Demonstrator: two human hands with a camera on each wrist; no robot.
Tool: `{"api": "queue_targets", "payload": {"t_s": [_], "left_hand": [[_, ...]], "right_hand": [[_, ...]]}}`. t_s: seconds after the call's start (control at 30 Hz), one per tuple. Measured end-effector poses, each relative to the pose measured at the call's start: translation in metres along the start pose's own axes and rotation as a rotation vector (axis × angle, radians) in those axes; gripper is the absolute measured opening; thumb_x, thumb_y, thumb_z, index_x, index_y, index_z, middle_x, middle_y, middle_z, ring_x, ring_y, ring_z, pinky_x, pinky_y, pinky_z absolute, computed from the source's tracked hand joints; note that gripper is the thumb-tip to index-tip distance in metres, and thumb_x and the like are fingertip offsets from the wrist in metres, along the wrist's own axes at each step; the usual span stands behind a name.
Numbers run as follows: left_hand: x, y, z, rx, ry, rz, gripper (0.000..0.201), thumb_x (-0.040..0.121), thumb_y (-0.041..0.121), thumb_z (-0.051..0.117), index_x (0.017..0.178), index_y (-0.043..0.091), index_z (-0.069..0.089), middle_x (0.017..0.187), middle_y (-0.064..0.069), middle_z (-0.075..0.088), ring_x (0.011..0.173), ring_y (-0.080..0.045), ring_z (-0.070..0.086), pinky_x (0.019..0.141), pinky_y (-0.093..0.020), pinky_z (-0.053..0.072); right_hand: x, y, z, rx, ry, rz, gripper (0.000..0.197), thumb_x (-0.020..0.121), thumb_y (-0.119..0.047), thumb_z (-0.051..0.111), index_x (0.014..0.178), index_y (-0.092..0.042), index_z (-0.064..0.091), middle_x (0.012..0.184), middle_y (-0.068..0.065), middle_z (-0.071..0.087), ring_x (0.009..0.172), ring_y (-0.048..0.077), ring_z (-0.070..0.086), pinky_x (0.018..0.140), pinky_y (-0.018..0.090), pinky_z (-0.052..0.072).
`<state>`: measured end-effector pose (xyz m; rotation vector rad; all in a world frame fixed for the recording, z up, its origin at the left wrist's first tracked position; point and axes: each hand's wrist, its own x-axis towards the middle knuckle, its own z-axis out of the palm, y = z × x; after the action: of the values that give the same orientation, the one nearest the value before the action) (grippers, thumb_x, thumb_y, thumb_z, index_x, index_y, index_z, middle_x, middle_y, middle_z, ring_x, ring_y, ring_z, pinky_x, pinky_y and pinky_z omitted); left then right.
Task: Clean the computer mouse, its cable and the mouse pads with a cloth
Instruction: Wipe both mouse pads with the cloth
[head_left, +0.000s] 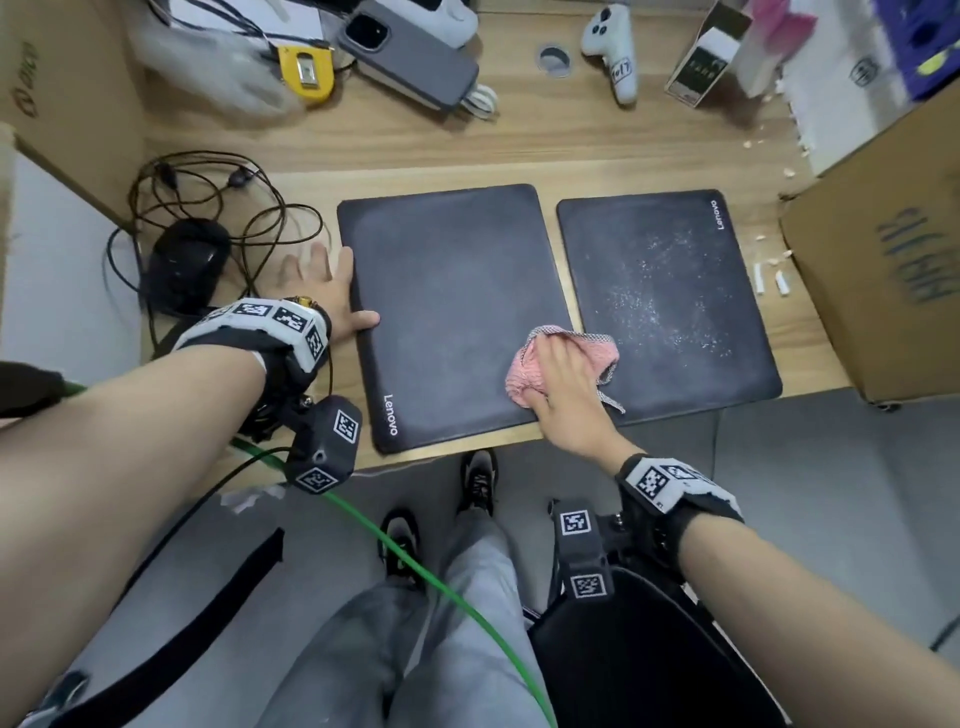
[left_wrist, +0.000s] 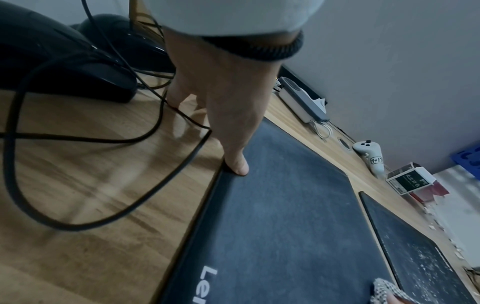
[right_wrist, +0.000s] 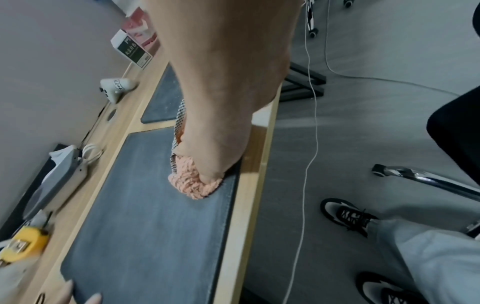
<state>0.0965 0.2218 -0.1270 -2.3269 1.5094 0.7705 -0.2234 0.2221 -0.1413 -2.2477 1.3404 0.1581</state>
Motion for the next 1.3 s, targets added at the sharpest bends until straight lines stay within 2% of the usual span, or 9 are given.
{"api": "queue_targets", "payload": {"t_s": [0.13, 0.3, 0.47, 0.6, 0.73, 0.9, 1.0, 1.1, 1.3], "left_hand": [[-0.002, 0.012, -0.008, 0.039, 0.009, -0.007, 0.09, 0.087, 0.05, 0.061, 0.15, 0.013, 0.008, 0.157, -0.017, 0.003, 0.141, -0.043, 0.011, 0.11, -0.053, 0.023], [0.009, 0.012, -0.023, 0.031, 0.011, 0.089, 0.097, 0.076, 0.044, 0.076, 0.141, 0.001, 0.018, 0.155, -0.018, 0.009, 0.142, -0.031, 0.017, 0.109, -0.046, 0.03], [0.015, 0.01, -0.027, 0.004, -0.008, 0.129, 0.108, 0.068, 0.045, 0.082, 0.141, 0.001, 0.016, 0.157, -0.018, 0.001, 0.145, -0.029, 0.013, 0.113, -0.045, 0.029], [0.015, 0.009, -0.026, 0.002, -0.016, 0.122, 0.114, 0.068, 0.046, 0.082, 0.145, 0.002, 0.01, 0.158, -0.018, -0.004, 0.147, -0.028, 0.007, 0.114, -0.043, 0.028], [0.015, 0.009, -0.025, 0.01, -0.037, 0.105, 0.12, 0.073, 0.046, 0.077, 0.15, 0.003, -0.004, 0.159, -0.015, -0.012, 0.148, -0.026, -0.002, 0.116, -0.04, 0.025], [0.014, 0.009, -0.026, -0.005, -0.044, 0.093, 0.12, 0.071, 0.046, 0.079, 0.15, 0.006, -0.002, 0.16, -0.012, -0.012, 0.146, -0.028, 0.014, 0.109, -0.042, 0.036], [0.013, 0.008, -0.026, -0.003, -0.053, 0.088, 0.122, 0.072, 0.047, 0.078, 0.151, 0.008, -0.005, 0.16, -0.01, -0.013, 0.146, -0.028, 0.014, 0.108, -0.043, 0.036], [0.011, 0.007, -0.027, -0.015, -0.055, 0.089, 0.121, 0.073, 0.047, 0.077, 0.151, 0.009, -0.008, 0.16, -0.008, -0.014, 0.148, -0.024, 0.005, 0.113, -0.042, 0.031], [0.009, 0.013, -0.036, 0.032, -0.07, 0.093, 0.119, 0.077, 0.047, 0.074, 0.15, 0.004, -0.009, 0.16, -0.014, -0.012, 0.148, -0.025, 0.003, 0.113, -0.038, 0.024]], "right_hand": [[0.003, -0.001, 0.009, -0.044, 0.023, 0.038, 0.071, 0.092, -0.026, 0.047, 0.151, -0.003, 0.014, 0.154, 0.018, 0.02, 0.143, 0.033, 0.014, 0.119, 0.045, 0.004], [0.013, -0.003, 0.004, -0.042, 0.01, 0.039, 0.071, 0.095, -0.023, 0.047, 0.151, -0.002, 0.01, 0.156, 0.017, 0.014, 0.145, 0.03, 0.008, 0.12, 0.042, 0.0], [0.055, -0.007, -0.007, -0.043, 0.058, 0.061, 0.071, 0.094, -0.024, 0.048, 0.15, 0.001, 0.012, 0.155, 0.019, 0.015, 0.144, 0.036, 0.009, 0.119, 0.045, 0.003], [0.105, -0.009, -0.024, -0.063, -0.005, 0.052, 0.072, 0.096, -0.026, 0.045, 0.151, 0.0, 0.007, 0.158, 0.019, 0.009, 0.146, 0.035, 0.004, 0.119, 0.046, 0.0], [0.164, -0.014, -0.043, -0.072, 0.008, 0.012, 0.068, 0.094, -0.025, 0.047, 0.148, 0.002, 0.017, 0.152, 0.021, 0.02, 0.142, 0.037, 0.015, 0.117, 0.049, 0.008], [0.205, -0.024, -0.058, -0.106, 0.005, 0.023, 0.07, 0.097, -0.024, 0.045, 0.15, 0.002, 0.006, 0.158, 0.021, 0.005, 0.147, 0.034, 0.002, 0.119, 0.043, -0.001], [0.199, -0.033, -0.063, -0.121, -0.046, -0.02, 0.07, 0.097, -0.024, 0.045, 0.15, 0.002, 0.008, 0.157, 0.022, 0.007, 0.146, 0.036, 0.005, 0.117, 0.044, 0.001], [0.175, -0.062, -0.051, -0.154, -0.163, -0.237, 0.071, 0.093, -0.026, 0.051, 0.148, 0.001, 0.016, 0.152, 0.02, 0.019, 0.142, 0.034, 0.015, 0.117, 0.044, 0.007], [0.097, -0.103, 0.011, -0.186, -0.248, -0.493, 0.072, 0.093, -0.027, 0.051, 0.151, -0.002, 0.015, 0.157, 0.017, 0.014, 0.145, 0.034, 0.009, 0.118, 0.048, 0.005]]}}
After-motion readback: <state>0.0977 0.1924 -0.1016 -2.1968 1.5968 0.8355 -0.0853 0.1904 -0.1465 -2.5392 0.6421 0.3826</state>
